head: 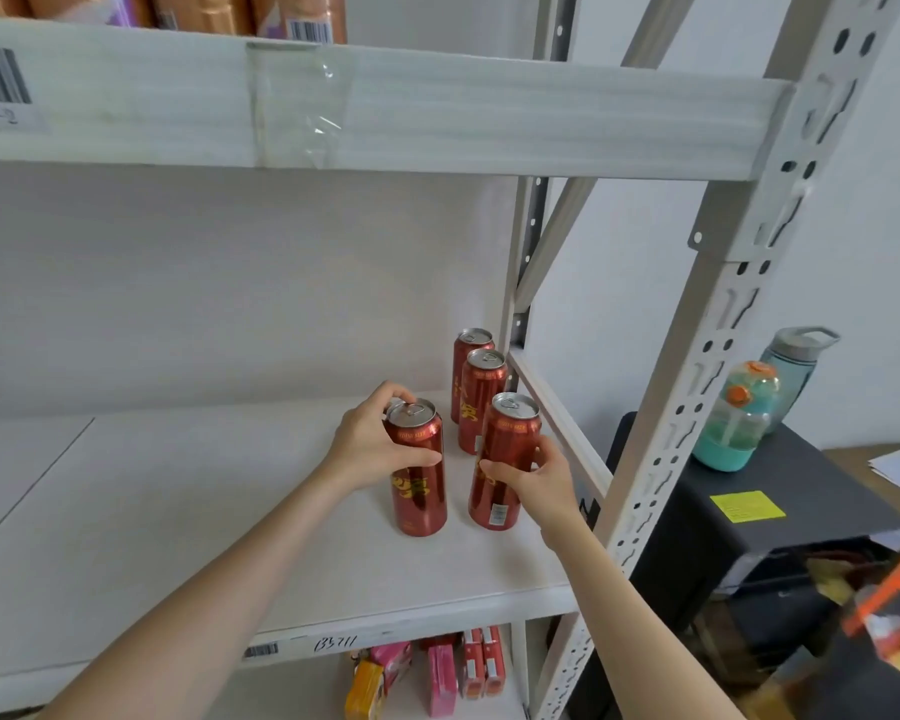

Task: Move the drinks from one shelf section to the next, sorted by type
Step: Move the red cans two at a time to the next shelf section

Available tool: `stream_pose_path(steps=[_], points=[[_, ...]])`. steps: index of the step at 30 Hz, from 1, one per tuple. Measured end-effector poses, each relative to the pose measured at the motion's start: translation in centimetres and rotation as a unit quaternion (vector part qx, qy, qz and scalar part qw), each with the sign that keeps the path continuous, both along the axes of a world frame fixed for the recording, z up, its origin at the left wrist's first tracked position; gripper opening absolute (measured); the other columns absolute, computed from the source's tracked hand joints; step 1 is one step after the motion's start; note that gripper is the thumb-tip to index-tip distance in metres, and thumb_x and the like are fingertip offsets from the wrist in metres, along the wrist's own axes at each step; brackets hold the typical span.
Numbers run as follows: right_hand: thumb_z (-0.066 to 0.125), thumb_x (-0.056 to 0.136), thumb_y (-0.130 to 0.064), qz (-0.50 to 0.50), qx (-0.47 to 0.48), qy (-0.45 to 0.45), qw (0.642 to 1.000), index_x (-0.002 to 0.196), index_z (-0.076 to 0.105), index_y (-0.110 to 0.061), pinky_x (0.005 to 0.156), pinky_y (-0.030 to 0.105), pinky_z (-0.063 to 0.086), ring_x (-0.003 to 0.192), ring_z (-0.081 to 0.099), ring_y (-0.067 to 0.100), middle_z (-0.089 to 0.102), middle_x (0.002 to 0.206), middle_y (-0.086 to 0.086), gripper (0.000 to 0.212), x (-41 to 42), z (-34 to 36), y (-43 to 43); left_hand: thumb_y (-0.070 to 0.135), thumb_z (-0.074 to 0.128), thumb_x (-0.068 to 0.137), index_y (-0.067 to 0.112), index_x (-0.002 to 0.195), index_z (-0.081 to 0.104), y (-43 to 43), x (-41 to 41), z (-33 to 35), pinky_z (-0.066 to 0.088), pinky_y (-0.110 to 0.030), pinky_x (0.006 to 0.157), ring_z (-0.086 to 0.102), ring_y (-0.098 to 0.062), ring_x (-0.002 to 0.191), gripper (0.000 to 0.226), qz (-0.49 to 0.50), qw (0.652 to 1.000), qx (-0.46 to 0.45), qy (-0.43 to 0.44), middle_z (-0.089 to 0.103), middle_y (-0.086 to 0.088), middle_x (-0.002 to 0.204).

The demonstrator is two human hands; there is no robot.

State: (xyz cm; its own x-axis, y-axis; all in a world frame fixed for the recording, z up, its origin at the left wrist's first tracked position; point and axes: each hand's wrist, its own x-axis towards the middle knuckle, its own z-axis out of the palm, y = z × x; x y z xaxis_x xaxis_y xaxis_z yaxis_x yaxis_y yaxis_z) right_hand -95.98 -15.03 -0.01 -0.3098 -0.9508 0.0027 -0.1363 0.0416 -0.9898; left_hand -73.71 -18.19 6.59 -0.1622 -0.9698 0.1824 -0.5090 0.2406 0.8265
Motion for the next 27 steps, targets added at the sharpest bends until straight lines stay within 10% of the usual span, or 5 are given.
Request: stream_pose_path(steps=[14,27], points=[[0.090,0.063,-0.027,0.006,-0.003,0.032,0.999,0.105,0.046,-0.037,0.060,0.013,0.039,0.080,0.054,-0.005,0.055,0.092,-0.026,0.062,-0.5,-1.4,-5.5,0.029,0.094,0.047,0.035,0.095,0.055,-3.1,-0.9,-1.5,0.057,-0.039,0.082,0.067,-0.011,0.088,0.062,0.011,1.000,-0.011,-0.001,0.071,0.010,0.091],[0.089,0.064,-0.040,0.001,-0.003,0.039,0.999,0.131,0.042,-0.027,0.088,0.030,0.048,0.110,0.051,0.010,0.051,0.118,-0.013,0.083,-0.8,-3.3,-4.5,0.024,0.095,0.055,0.032,0.105,0.056,-2.9,-0.9,-2.1,0.055,-0.030,0.085,0.065,-0.012,0.098,0.064,-0.029,0.999,-0.018,0.007,0.069,0.008,0.105]])
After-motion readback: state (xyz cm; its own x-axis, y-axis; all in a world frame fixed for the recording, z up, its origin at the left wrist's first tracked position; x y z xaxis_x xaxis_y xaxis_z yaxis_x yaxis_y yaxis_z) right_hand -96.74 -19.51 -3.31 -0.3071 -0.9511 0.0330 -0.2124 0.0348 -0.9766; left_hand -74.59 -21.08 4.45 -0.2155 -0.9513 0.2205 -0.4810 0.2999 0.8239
